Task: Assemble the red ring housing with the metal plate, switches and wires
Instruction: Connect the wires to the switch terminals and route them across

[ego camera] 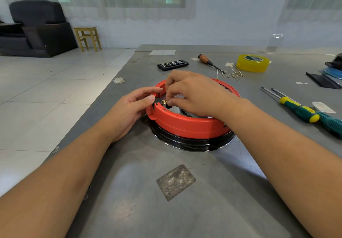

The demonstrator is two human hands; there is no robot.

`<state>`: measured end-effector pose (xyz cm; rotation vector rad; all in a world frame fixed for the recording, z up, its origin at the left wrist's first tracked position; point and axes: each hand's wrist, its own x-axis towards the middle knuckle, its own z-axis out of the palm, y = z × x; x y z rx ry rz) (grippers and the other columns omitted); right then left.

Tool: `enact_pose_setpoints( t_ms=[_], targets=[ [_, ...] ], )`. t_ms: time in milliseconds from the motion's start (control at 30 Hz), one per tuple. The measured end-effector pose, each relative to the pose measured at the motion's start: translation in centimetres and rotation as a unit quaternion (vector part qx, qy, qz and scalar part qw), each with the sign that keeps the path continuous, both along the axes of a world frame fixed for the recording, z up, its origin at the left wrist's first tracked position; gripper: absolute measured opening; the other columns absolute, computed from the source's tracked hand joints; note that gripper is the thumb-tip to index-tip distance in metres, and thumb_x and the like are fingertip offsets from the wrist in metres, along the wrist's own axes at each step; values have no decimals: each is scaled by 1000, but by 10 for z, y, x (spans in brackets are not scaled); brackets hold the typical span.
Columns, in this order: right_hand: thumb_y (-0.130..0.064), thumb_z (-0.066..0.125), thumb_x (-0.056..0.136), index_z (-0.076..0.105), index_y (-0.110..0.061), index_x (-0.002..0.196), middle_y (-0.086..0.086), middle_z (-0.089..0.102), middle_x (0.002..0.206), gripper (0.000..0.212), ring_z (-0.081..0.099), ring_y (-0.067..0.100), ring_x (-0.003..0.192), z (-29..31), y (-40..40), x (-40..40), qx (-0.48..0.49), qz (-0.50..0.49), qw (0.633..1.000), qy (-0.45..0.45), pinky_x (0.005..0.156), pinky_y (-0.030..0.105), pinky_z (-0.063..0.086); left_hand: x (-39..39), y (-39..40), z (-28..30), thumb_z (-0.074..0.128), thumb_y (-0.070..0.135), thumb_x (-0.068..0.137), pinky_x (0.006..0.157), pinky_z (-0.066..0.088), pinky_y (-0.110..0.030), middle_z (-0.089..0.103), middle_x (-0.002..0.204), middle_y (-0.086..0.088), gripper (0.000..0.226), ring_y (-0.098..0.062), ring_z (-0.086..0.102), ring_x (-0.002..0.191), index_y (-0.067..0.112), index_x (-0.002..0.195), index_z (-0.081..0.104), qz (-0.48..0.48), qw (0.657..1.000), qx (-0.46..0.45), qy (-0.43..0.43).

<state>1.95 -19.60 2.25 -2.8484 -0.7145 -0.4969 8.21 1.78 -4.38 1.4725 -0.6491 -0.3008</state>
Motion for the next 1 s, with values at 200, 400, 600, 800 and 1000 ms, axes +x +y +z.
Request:
enact_pose_setpoints(
  t_ms=[200, 400, 600, 800, 1000],
  targets=[
    [-22, 67, 94, 73, -21, 90, -9, 57, 112, 7, 57, 11, 97, -1, -2, -1, 24, 12, 1000, -7, 84, 41, 51, -10, -2, 1, 61, 27, 95, 108, 49, -37, 67, 137, 8, 27, -11, 65, 122, 31, 116, 77, 82, 992, 31, -96],
    [-25, 67, 96, 75, -20, 96, -8, 59, 111, 10, 53, 11, 101, -1, -4, 1, 32, 23, 999, -18, 87, 41, 49, -25, -13, 10, 70, 30, 98, 100, 38, -11, 62, 132, 20, 8, 9, 52, 127, 31, 93, 76, 198, 942, 127, -240],
    [-26, 70, 95, 75, -20, 99, -3, 61, 110, 9, 55, 15, 102, -1, -5, -1, 57, 26, 998, -22, 90, 41, 48, -31, -20, 18, 78, 20, 91, 104, 41, -22, 66, 124, 17, 13, 2, 58, 120, 25, 80, 73, 223, 942, 130, -216],
    [-27, 75, 91, 74, -24, 100, -2, 62, 109, 10, 57, 19, 106, 3, -8, -5, 67, 25, 996, -49, 92, 41, 48, -37, -25, 18, 78, 14, 92, 62, 49, -3, 66, 122, 12, 18, 2, 61, 112, 21, 75, 76, 249, 957, 61, -136],
    [-19, 73, 91, 75, -17, 98, -2, 64, 100, 7, 61, 14, 90, 3, -7, -7, 56, 36, 997, -49, 82, 40, 52, -36, -27, 17, 78, 9, 92, 59, 50, -6, 68, 125, 7, 18, 12, 65, 95, 18, 76, 78, 219, 973, 5, -74]
  ],
)
